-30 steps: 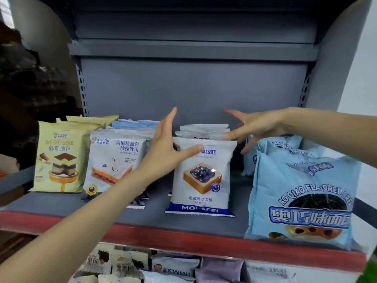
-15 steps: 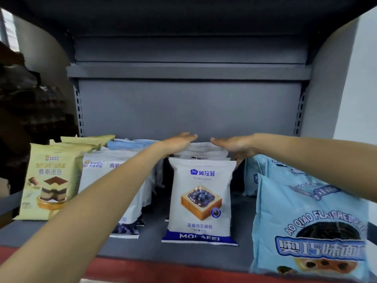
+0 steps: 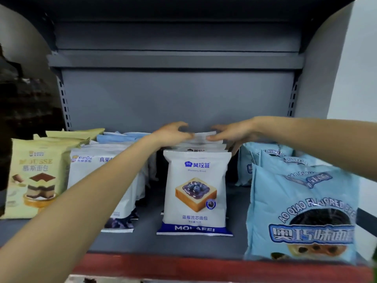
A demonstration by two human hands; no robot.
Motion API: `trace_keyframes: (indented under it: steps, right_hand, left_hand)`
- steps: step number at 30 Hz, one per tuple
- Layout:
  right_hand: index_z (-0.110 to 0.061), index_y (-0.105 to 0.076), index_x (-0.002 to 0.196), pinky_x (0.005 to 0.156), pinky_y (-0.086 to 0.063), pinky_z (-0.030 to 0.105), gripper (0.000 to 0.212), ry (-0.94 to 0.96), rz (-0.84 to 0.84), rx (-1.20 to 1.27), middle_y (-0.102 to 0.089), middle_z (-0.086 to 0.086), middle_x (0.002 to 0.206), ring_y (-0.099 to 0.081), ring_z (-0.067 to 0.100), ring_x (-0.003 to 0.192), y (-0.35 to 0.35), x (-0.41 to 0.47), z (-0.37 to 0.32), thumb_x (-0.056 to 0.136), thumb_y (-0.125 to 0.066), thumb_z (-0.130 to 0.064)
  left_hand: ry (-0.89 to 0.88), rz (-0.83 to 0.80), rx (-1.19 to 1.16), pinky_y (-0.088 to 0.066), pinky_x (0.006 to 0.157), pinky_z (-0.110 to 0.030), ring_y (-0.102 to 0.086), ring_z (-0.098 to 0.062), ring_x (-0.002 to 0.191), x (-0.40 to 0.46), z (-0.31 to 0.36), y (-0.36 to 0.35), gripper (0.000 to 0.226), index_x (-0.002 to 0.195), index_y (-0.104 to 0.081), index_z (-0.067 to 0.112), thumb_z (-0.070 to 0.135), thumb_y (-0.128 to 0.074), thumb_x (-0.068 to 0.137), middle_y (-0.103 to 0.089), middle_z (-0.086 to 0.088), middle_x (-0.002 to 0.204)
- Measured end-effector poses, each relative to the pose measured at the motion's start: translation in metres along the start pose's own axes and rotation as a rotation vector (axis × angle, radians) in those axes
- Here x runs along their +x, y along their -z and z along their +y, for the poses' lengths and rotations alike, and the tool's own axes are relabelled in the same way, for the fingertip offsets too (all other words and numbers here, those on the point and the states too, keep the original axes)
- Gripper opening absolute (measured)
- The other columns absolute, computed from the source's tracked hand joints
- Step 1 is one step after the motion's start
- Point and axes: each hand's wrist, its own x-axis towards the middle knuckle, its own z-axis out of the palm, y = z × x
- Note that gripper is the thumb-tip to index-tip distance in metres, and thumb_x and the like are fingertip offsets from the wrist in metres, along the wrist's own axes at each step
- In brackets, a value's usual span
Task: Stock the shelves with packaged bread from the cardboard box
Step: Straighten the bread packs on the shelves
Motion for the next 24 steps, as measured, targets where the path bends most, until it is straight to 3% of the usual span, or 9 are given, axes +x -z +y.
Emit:
trace_keyframes:
  steps: [3,5,9,12,14,16,19,22,24]
  right_hand:
    - [-0.032,-0.013,0.15,0.101,-0.046,0.041,0.078,0.075,0.047,-0.029,-0.026,-0.006,0.154,-0.035,0.02,0.135,0.011,-0.034,-0.005,0.085,-0.052,-0.053]
    - [-0.034,-0.013,0.15,0.103,-0.044,0.039,0.085,0.119,0.017,-0.13,-0.022,-0.009,0.155,-0.031,0.017,0.138,0.011,-0.054,-0.007,0.078,-0.054,-0.057]
    - [-0.038,-0.01,0.148,0.113,-0.032,0.037,0.1,0.181,-0.134,-0.343,-0.023,-0.019,0.152,-0.029,0.005,0.135,-0.002,-0.066,-0.01,0.068,-0.067,-0.057]
    - [-0.036,0.002,0.15,0.119,-0.017,0.036,0.139,0.168,-0.116,-0.568,-0.008,-0.015,0.158,-0.012,0.007,0.144,-0.016,-0.042,-0.006,0.042,-0.075,-0.078]
    - [-0.035,0.005,0.149,0.12,-0.013,0.041,0.146,0.218,-0.071,-0.72,-0.004,-0.006,0.159,-0.003,0.014,0.146,-0.024,-0.025,-0.001,0.035,-0.072,-0.083]
    - [-0.032,0.002,0.149,0.119,-0.013,0.043,0.134,0.267,-0.028,-0.769,-0.01,-0.001,0.158,-0.005,0.02,0.146,-0.029,-0.019,0.001,0.049,-0.08,-0.067]
    - [-0.03,-0.004,0.149,0.118,-0.017,0.039,0.123,0.288,-0.006,-0.738,-0.019,0.0,0.155,-0.015,0.022,0.143,-0.031,-0.021,0.001,0.058,-0.085,-0.049]
    - [-0.021,-0.006,0.15,0.11,-0.014,0.016,0.113,0.226,-0.042,-0.68,-0.023,-0.008,0.147,-0.019,0.01,0.138,-0.018,-0.027,0.0,0.068,-0.084,-0.03]
    - [-0.02,0.002,0.151,0.11,-0.015,0.016,0.113,0.138,-0.068,-0.686,-0.015,-0.006,0.152,-0.014,0.01,0.141,-0.003,-0.028,0.001,0.073,-0.08,-0.015]
  left_hand:
    - [-0.128,0.133,0.019,-0.035,0.094,-0.018,-0.048,-0.01,0.125,-0.027,0.008,0.009,0.046,0.132,-0.053,0.024,0.042,-0.059,0.09,-0.052,0.007,0.137]
    - [-0.199,0.113,0.079,-0.035,0.102,-0.023,-0.046,-0.008,0.125,-0.049,0.008,0.008,0.057,0.133,-0.052,0.027,0.054,-0.063,0.083,-0.052,0.009,0.137]
    - [-0.209,-0.077,0.431,-0.024,0.116,-0.038,-0.022,-0.014,0.141,-0.076,0.007,-0.002,0.125,0.15,-0.018,0.032,0.083,-0.066,0.047,-0.026,0.008,0.154]
    - [-0.184,-0.127,0.653,-0.01,0.118,-0.046,0.001,-0.015,0.146,-0.083,0.004,-0.012,0.139,0.151,0.005,0.03,0.077,-0.073,0.046,-0.002,0.008,0.159]
    - [-0.192,-0.131,0.73,-0.004,0.117,-0.055,0.013,-0.014,0.145,-0.091,0.006,-0.021,0.145,0.149,0.015,0.03,0.077,-0.073,0.044,0.01,0.01,0.159]
    - [-0.203,-0.141,0.781,-0.001,0.115,-0.059,0.017,-0.015,0.145,-0.096,0.005,-0.031,0.147,0.147,0.02,0.03,0.074,-0.076,0.046,0.014,0.008,0.158]
    - [-0.233,-0.077,0.833,-0.005,0.113,-0.058,0.007,-0.017,0.146,-0.095,0.003,-0.038,0.142,0.148,0.017,0.029,0.069,-0.077,0.05,0.003,0.006,0.159]
    - [-0.263,-0.025,0.854,-0.009,0.113,-0.057,-0.005,-0.018,0.144,-0.095,0.002,-0.036,0.14,0.149,0.014,0.03,0.069,-0.076,0.05,-0.008,0.004,0.155]
    - [-0.258,-0.04,0.851,-0.011,0.113,-0.056,-0.007,-0.018,0.142,-0.096,0.002,-0.035,0.139,0.149,0.015,0.029,0.069,-0.076,0.052,-0.009,0.004,0.154]
